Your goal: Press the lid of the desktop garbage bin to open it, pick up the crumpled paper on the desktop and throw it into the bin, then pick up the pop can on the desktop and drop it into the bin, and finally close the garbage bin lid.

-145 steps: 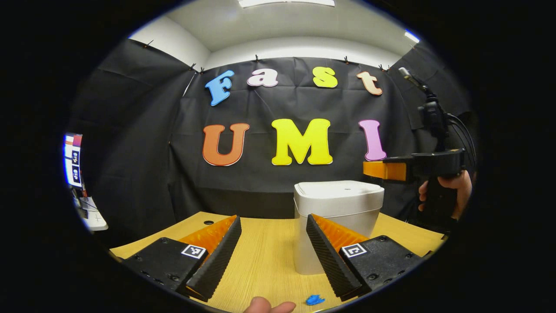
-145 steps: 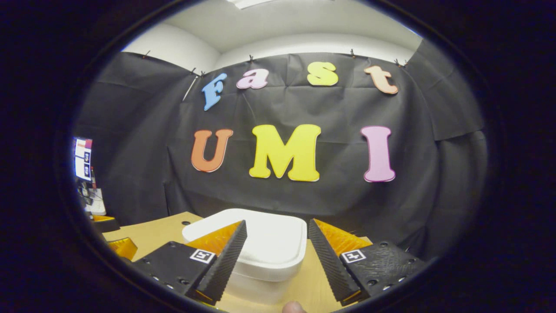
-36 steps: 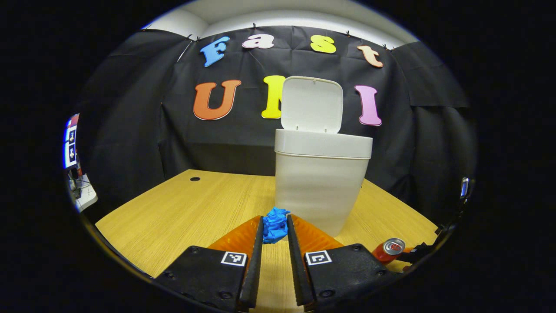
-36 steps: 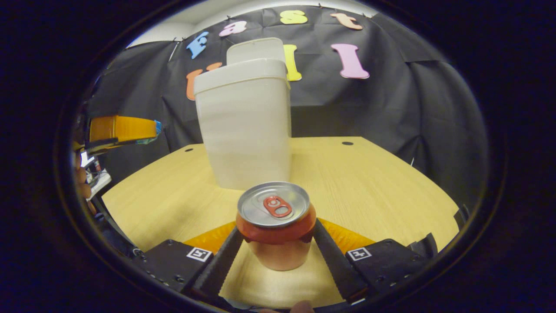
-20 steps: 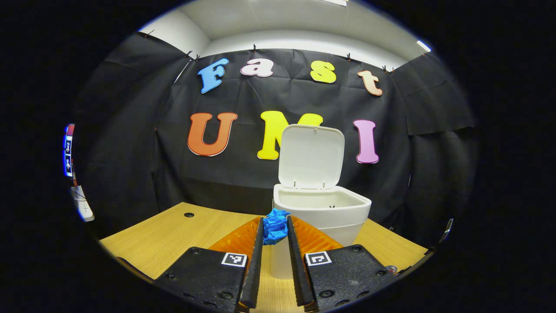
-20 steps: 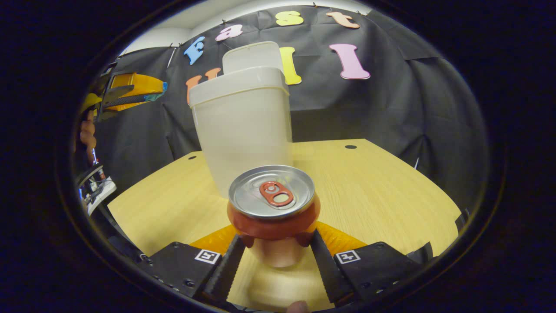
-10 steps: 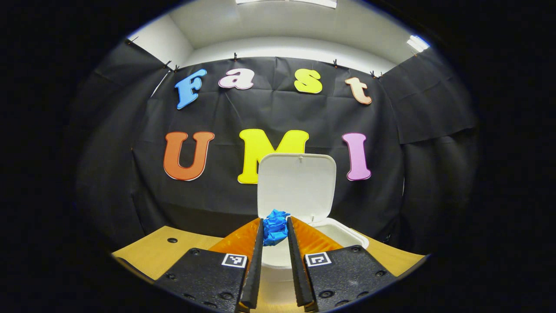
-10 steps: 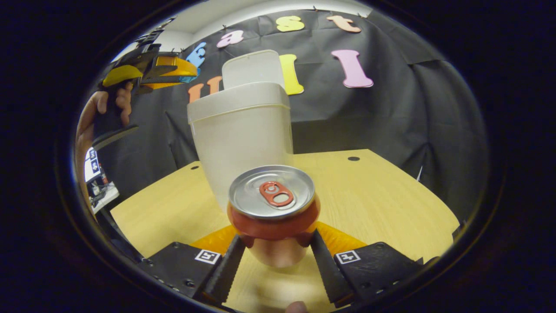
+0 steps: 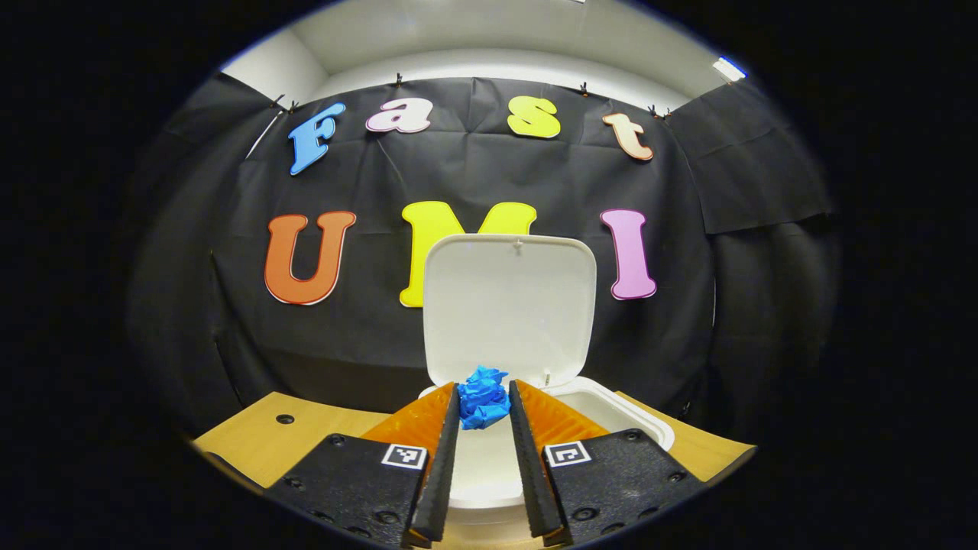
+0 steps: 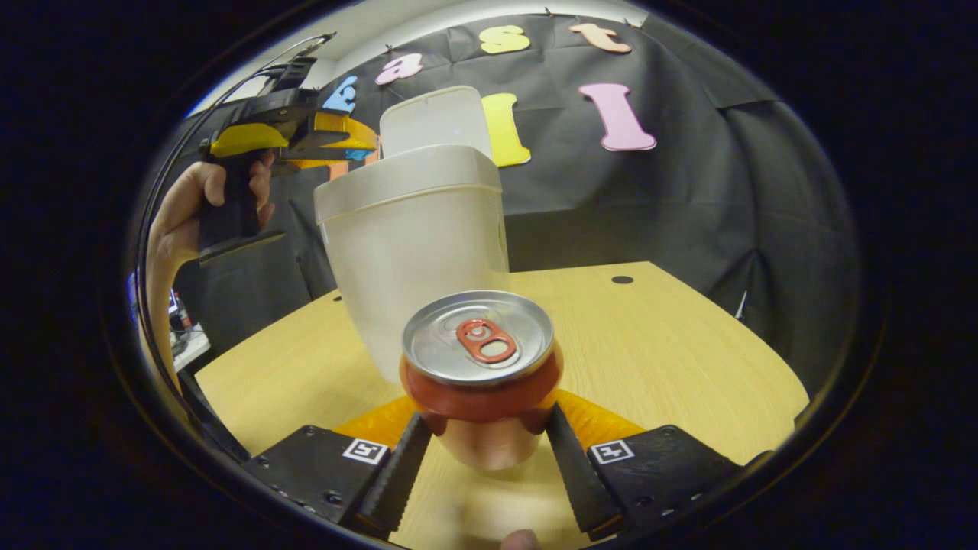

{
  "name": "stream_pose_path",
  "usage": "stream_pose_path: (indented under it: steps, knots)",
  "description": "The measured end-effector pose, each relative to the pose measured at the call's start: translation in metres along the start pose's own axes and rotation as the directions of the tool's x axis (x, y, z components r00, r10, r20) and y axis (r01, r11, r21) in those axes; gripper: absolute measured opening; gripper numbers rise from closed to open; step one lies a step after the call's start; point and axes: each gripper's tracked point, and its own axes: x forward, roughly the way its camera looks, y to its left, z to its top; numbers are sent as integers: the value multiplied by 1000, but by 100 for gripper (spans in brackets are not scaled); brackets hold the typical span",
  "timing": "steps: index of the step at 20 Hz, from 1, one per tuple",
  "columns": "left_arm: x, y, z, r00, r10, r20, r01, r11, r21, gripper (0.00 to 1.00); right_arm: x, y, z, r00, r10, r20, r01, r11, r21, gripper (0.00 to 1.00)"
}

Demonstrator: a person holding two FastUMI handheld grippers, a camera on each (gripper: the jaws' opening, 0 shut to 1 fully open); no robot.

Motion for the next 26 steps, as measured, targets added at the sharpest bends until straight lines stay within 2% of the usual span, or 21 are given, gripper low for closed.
stream_pose_path:
  steps: [2, 3, 4, 6, 13, 17, 22, 26]
  knots:
    - [2, 1, -2, 1000, 1, -6, -1, 1000, -7, 47, 1, 0, -2, 1000, 3, -3, -3, 1000, 3, 82]
    - [1, 2, -1, 1000, 0, -6, 0, 1000, -8, 58, 0, 0, -2, 1000, 2, -2, -2, 1000, 2, 82]
    - [1, 2, -1, 1000, 2, -1, -2, 1000, -10, 83, 0, 1, 0, 1000, 2, 1, -2, 1000, 2, 82]
    - [-2, 2, 0, 1000, 2, 3, -2, 1000, -17, 98, -1, 1, 0, 1000, -3, 6, 3, 1000, 2, 82]
    - [-25, 14, 1, 1000, 12, 9, -12, 999, -34, 99, -6, 2, 4, 999, -30, 20, 31, 999, -17, 81]
    - [-52, 32, 2, 999, 40, 30, -40, 999, 1, 99, -16, 12, 29, 998, -29, 64, 33, 998, -60, 81]
    - [-91, 56, -21, 998, 64, 20, -64, 998, 23, 99, -28, 31, 97, 987, -8, 158, 27, 992, -120, 81]
    - [-113, 78, -32, 995, 100, 14, -101, 994, 52, 99, -36, 63, 163, 973, 58, 224, -21, 986, -164, 81]
